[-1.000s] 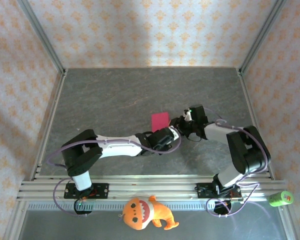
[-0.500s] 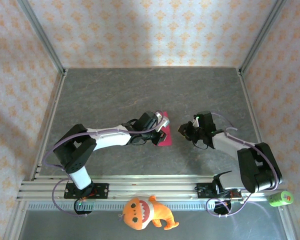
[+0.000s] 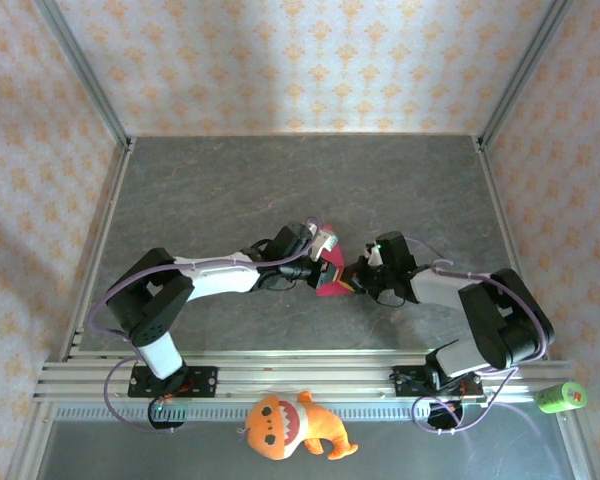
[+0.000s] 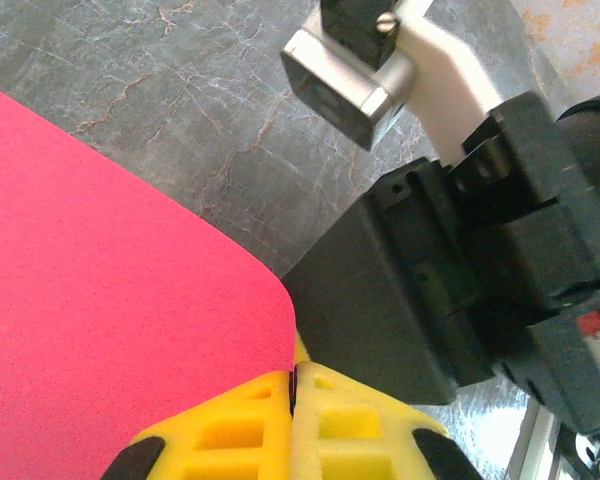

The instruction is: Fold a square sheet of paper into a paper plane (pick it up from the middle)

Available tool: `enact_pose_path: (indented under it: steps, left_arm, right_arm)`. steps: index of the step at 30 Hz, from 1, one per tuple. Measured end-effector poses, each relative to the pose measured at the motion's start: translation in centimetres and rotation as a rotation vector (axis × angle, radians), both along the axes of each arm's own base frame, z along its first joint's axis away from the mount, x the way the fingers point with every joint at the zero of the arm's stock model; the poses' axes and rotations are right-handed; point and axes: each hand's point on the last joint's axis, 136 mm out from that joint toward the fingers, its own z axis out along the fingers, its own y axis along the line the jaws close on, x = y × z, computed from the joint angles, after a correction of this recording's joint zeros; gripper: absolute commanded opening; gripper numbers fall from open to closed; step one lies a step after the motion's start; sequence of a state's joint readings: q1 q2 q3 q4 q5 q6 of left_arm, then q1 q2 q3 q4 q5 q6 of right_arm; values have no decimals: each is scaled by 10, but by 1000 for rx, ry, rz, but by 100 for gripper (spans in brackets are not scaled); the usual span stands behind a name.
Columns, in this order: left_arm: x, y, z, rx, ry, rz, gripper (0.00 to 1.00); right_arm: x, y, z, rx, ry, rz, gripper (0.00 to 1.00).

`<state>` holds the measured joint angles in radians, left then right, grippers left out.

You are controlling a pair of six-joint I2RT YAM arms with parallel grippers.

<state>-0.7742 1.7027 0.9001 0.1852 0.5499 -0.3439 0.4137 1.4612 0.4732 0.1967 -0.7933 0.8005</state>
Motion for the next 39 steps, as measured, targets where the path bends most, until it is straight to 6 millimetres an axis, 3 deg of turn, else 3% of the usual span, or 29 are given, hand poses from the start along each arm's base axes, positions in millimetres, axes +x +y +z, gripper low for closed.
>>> enact_pose_path:
  steps: [7, 17, 29, 39]
  left_arm:
    - [0, 3, -3, 9, 4, 5, 0]
    - [14, 20, -12, 69, -14, 53, 0]
    - [22, 37, -43, 214, -25, 90, 0]
    - [25, 43, -54, 262, -33, 106, 0]
  right_arm:
    - [5, -8, -21, -94, 33, -7, 0]
    - [7, -8, -21, -118, -2, 15, 0]
    - [7, -8, -21, -121, -7, 22, 0]
    - [8, -8, -21, -122, -4, 23, 0]
